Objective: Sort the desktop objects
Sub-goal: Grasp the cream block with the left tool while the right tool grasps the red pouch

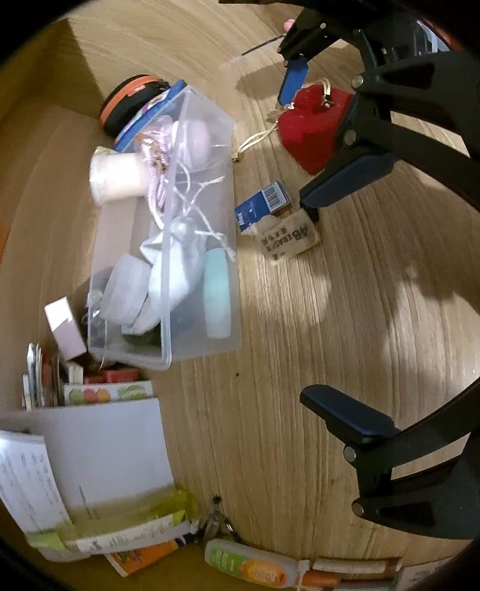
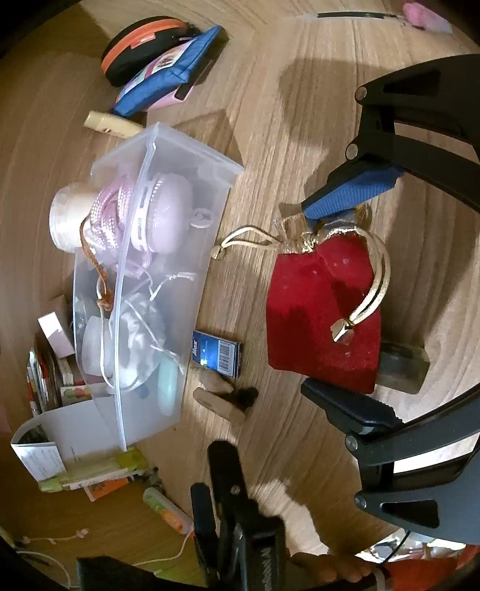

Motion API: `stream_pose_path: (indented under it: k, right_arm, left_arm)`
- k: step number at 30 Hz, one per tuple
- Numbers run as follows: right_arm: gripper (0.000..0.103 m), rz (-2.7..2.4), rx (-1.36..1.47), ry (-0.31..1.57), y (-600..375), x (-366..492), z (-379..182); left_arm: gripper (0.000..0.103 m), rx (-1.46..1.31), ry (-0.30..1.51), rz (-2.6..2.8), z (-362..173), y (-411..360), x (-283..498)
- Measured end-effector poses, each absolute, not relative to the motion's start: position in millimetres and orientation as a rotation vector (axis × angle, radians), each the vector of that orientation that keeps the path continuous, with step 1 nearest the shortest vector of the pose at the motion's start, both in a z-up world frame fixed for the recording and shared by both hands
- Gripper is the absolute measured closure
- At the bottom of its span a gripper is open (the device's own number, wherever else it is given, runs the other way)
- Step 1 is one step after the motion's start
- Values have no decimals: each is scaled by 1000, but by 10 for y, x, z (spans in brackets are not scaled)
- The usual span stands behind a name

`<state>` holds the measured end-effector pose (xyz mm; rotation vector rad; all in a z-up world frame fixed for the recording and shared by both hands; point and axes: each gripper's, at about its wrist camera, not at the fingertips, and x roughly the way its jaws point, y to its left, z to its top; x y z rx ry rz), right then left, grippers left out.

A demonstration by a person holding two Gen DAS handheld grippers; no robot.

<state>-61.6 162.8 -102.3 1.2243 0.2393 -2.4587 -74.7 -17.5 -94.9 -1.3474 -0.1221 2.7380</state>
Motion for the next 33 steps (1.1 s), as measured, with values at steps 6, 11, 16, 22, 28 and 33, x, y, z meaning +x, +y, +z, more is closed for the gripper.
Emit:
stream_pose_path:
  k: [6, 11, 16, 22, 28, 33]
  right_arm:
    - [24, -2433, 1232, 211, 1655, -674, -1052]
    - [40, -2430, 1219, 193, 1705, -730, -1045]
    - [49, -2426, 1195, 183, 1759, -769, -1040]
    - [63, -2426, 1168, 164, 1824, -826, -998]
    - [78, -2431, 1169, 92, 1980, -889, -965]
    - [81, -2439, 1162, 87, 2002, -858, -966]
  left_arm:
    - [5, -1360, -53, 2687, -997, -11, -865]
    - [12, -1370, -45, 2679, -1032, 25, -955]
    - [27, -1395, -92, 2658, -1076, 7, -1017]
    - [41, -1369, -49, 2659, -1068, 72, -1012]
    - [49, -1364, 99, 2686, -1103, 236, -1001]
    - [70, -1360, 70, 2703, -1085, 179, -1005]
